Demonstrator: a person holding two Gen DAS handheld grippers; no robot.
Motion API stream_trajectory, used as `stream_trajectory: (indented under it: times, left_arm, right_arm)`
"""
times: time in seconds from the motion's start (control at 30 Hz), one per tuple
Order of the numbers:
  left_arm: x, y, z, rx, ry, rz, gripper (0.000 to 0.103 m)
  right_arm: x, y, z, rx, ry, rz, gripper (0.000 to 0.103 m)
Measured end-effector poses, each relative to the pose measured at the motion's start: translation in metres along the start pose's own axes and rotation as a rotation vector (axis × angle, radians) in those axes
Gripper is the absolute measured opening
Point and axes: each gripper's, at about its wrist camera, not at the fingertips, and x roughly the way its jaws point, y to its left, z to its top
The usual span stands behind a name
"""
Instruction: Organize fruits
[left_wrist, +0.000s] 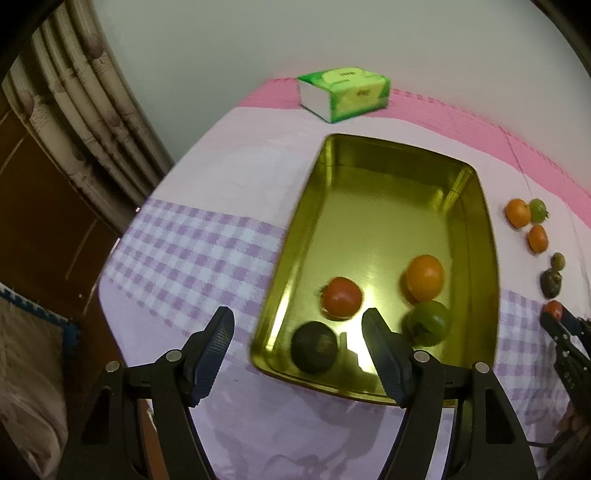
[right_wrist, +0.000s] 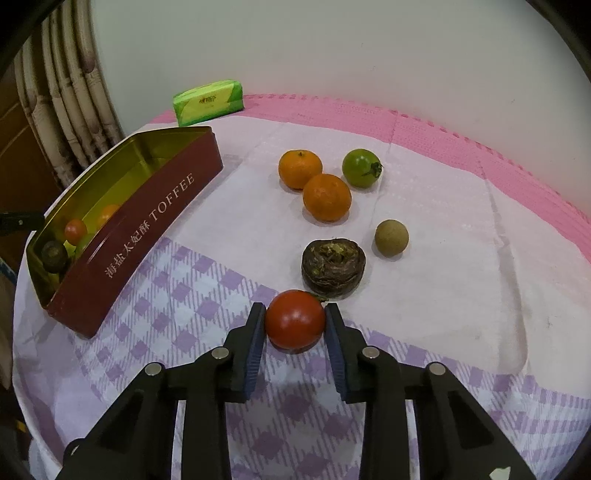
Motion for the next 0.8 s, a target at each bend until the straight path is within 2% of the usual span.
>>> stream_trajectory:
  times: [0.1,0.17,0.27,0.4,0.5,0.63,0.8]
  left_arm:
    - [-0.005,-0.021,0.0,0.032,0.009,-0.044,0.072]
    - [-0.012,-0.041,0.0,0.078,-0.014,-0.059,0.072]
    - [-0.02,-0.078,0.004,0.15,-0.04,-0.089,0.072]
    - [-0.02,-0.133,0.008,0.22,-0.035,-0.178,0.072]
    - [-0.014,-0.166,0.008,0.257,-0.032,-0.216,0.072]
    - [-0.004,-0.203,0.007,0.285,-0.015,-0.266,0.072]
    - [0.008,-0.234,0.009,0.312,0.002,-0.281,0.072]
  right_arm:
    - [-0.005,-0.004,-0.002,-0.006,-0.019,-0.012,0.029]
    - [-0.012,-0.012,0.0,0.006,-0.049,-0.026,0.029]
    - [-0.022,-0.038,0.002,0.032,-0.09,-0.084,0.029]
    - [-0.024,-0.078,-0.003,0.087,-0.089,-0.158,0.029]
    - [-0.024,-0.105,-0.01,0.129,-0.078,-0.205,0.029]
    - [-0.021,-0.127,-0.017,0.169,-0.068,-0.224,0.029]
    - [-0.017,-0.134,-0.021,0.178,-0.066,-0.219,0.029]
